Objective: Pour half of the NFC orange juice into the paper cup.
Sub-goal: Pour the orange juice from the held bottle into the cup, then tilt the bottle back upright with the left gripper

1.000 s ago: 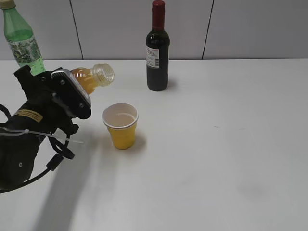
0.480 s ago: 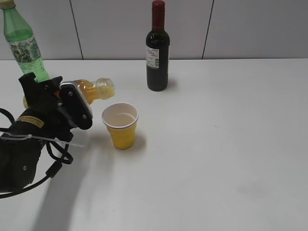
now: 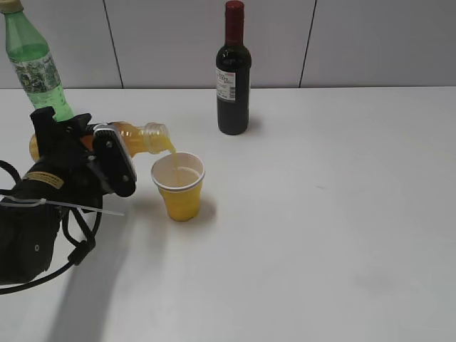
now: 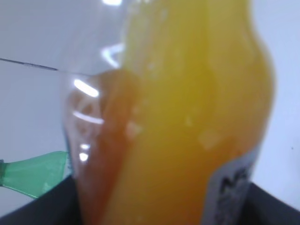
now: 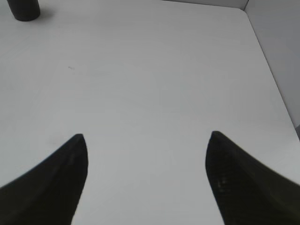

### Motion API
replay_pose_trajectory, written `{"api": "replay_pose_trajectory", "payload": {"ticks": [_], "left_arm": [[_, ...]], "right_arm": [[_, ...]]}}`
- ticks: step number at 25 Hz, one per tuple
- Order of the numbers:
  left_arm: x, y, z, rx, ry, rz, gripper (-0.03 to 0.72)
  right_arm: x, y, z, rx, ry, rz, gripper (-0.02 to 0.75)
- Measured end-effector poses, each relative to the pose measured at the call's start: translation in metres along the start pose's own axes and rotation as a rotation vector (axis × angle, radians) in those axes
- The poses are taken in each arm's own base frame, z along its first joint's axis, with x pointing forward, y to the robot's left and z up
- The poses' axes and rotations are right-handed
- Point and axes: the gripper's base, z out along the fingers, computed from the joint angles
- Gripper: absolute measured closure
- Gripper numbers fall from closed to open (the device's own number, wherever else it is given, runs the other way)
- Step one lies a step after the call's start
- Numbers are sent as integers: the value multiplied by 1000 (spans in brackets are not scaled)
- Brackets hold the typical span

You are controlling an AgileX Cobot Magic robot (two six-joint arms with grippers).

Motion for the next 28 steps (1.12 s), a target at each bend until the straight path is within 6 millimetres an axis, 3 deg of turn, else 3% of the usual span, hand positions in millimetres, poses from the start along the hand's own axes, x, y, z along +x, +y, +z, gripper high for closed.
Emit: {"api": "replay_pose_trajectory", "payload": {"ticks": [28], "left_arm": [[4, 0, 0, 0, 42, 73, 223]], "right_arm": [[0, 0, 0, 0, 0, 0, 145]]}}
